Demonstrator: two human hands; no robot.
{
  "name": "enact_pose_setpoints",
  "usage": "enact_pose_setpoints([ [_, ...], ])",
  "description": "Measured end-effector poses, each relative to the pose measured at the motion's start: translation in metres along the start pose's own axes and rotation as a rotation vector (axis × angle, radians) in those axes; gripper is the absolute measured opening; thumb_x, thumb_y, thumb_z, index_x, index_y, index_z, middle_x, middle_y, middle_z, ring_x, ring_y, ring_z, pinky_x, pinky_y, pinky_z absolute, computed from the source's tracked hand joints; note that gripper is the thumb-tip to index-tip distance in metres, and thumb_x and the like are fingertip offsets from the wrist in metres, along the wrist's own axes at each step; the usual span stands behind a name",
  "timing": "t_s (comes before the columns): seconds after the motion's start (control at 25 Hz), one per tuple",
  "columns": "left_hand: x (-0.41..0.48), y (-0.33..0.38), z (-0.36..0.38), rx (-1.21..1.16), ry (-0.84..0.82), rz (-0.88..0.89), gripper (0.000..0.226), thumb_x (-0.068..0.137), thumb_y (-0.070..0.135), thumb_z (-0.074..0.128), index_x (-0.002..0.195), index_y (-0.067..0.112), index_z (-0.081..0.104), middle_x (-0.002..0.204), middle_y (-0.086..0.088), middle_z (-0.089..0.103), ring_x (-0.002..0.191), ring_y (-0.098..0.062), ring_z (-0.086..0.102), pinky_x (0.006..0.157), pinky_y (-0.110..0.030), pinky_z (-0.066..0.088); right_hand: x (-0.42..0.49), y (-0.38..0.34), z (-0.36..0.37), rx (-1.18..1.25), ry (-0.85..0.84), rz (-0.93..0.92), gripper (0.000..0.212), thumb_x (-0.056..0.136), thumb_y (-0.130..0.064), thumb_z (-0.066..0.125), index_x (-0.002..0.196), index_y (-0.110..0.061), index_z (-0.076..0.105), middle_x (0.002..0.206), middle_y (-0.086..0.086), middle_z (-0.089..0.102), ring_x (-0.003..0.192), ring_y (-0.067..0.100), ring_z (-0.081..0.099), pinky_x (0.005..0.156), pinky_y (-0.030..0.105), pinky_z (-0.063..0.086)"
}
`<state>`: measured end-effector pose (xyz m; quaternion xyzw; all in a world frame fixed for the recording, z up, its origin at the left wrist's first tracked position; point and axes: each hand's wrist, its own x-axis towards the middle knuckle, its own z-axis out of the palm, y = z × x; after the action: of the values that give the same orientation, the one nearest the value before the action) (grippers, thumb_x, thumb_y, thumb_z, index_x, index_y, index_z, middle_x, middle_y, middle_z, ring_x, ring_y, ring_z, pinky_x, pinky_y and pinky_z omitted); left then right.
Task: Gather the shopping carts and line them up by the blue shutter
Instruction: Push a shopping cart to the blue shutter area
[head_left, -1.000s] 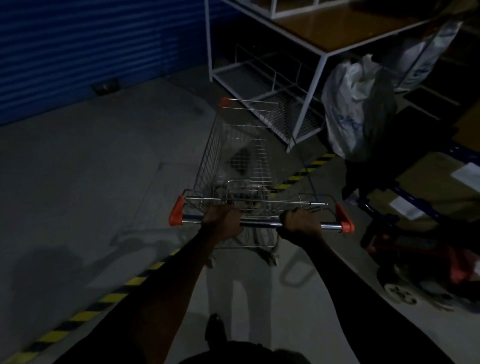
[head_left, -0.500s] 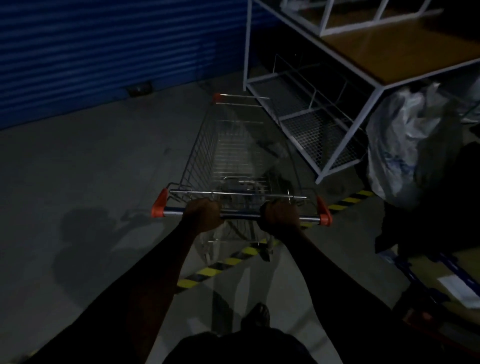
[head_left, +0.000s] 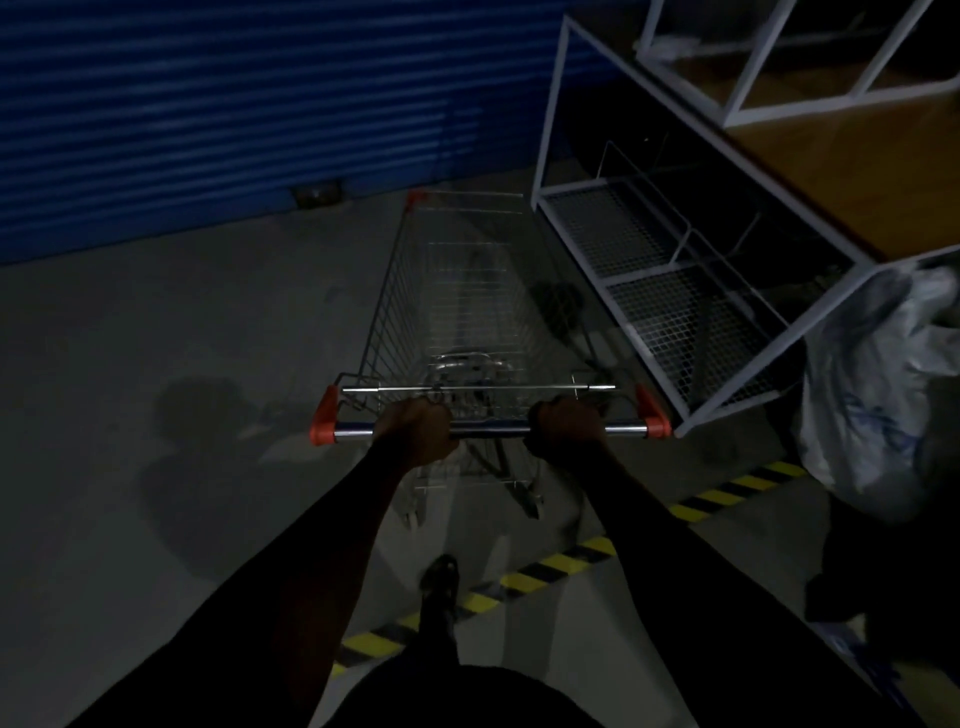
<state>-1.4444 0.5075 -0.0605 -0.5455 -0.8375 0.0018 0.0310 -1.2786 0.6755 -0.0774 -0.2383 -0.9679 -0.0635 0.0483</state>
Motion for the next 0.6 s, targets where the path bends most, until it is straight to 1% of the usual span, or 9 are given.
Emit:
enact_pose_setpoints([
  [0.08, 0.034, -0.028, 0.006, 0.014, 0.047, 0.034, 0.033, 0.045, 0.041, 0.081, 0.050, 0.016, 0.060, 0.051, -0.002, 0.061, 0.048, -0.024, 0.063, 0.046, -0.028, 0.050, 0.038, -0.003, 0.005, -0.046, 0.027, -0.004, 0.031, 0.047, -0.037, 0.076, 0.056, -0.018, 0.054, 0.049, 0.004, 0.050, 0.040, 0.023, 0.050, 0.045, 0.022, 0.036],
  [0.16, 0.066, -0.052, 0.012, -0.038, 0.016, 0.062, 0.031, 0.046, 0.039, 0.080, 0.049, 0.017, 0.058, 0.050, 0.000, 0.058, 0.046, -0.023, 0.061, 0.044, -0.026, 0.048, 0.074, -0.004, 0.009, -0.008, 0.017, -0.008, 0.030, 0.046, -0.036, 0.077, 0.055, -0.019, 0.053, 0.049, 0.003, 0.050, 0.039, 0.022, 0.050, 0.044, 0.022, 0.035],
  [0.24, 0.090, -0.071, 0.018, -0.026, -0.002, 0.050, 0.030, 0.046, 0.041, 0.080, 0.051, 0.018, 0.061, 0.051, 0.001, 0.060, 0.048, -0.022, 0.062, 0.045, -0.026, 0.048, 0.100, -0.005, 0.013, -0.027, 0.011, 0.022, 0.028, 0.048, -0.035, 0.075, 0.055, -0.019, 0.053, 0.048, 0.003, 0.050, 0.039, 0.022, 0.049, 0.044, 0.021, 0.034],
  [0.36, 0.126, -0.093, 0.021, -0.074, -0.074, 0.025, 0.027, 0.057, 0.043, 0.079, 0.066, 0.019, 0.069, 0.066, -0.004, 0.069, 0.063, -0.027, 0.068, 0.057, -0.033, 0.054, 0.135, -0.004, 0.018, -0.081, 0.053, 0.027, 0.027, 0.052, -0.034, 0.073, 0.055, -0.018, 0.052, 0.049, 0.003, 0.049, 0.040, 0.021, 0.047, 0.046, 0.022, 0.032],
  [0.44, 0.143, -0.103, 0.022, -0.085, -0.096, 0.027, 0.029, 0.066, 0.045, 0.074, 0.078, 0.019, 0.071, 0.077, -0.005, 0.071, 0.073, -0.028, 0.068, 0.065, -0.034, 0.053, 0.154, -0.001, 0.025, -0.097, 0.055, 0.037, 0.026, 0.054, -0.032, 0.073, 0.057, -0.018, 0.052, 0.050, 0.004, 0.049, 0.040, 0.022, 0.048, 0.046, 0.023, 0.033],
  [0.52, 0.156, -0.111, 0.024, -0.089, -0.100, 0.036, 0.031, 0.069, 0.048, 0.070, 0.082, 0.020, 0.071, 0.081, -0.005, 0.071, 0.077, -0.027, 0.068, 0.068, -0.034, 0.052, 0.167, 0.001, 0.031, -0.102, 0.032, 0.043, 0.025, 0.056, -0.032, 0.073, 0.057, -0.017, 0.053, 0.050, 0.005, 0.050, 0.040, 0.023, 0.049, 0.045, 0.024, 0.036],
  [0.6, 0.165, -0.117, 0.029, -0.098, -0.115, 0.039, 0.031, 0.068, 0.049, 0.069, 0.080, 0.021, 0.071, 0.079, -0.003, 0.071, 0.075, -0.026, 0.068, 0.066, -0.035, 0.053, 0.176, 0.004, 0.035, -0.111, 0.024, 0.040, 0.025, 0.057, -0.031, 0.073, 0.058, -0.016, 0.054, 0.050, 0.006, 0.051, 0.040, 0.023, 0.049, 0.045, 0.024, 0.036],
])
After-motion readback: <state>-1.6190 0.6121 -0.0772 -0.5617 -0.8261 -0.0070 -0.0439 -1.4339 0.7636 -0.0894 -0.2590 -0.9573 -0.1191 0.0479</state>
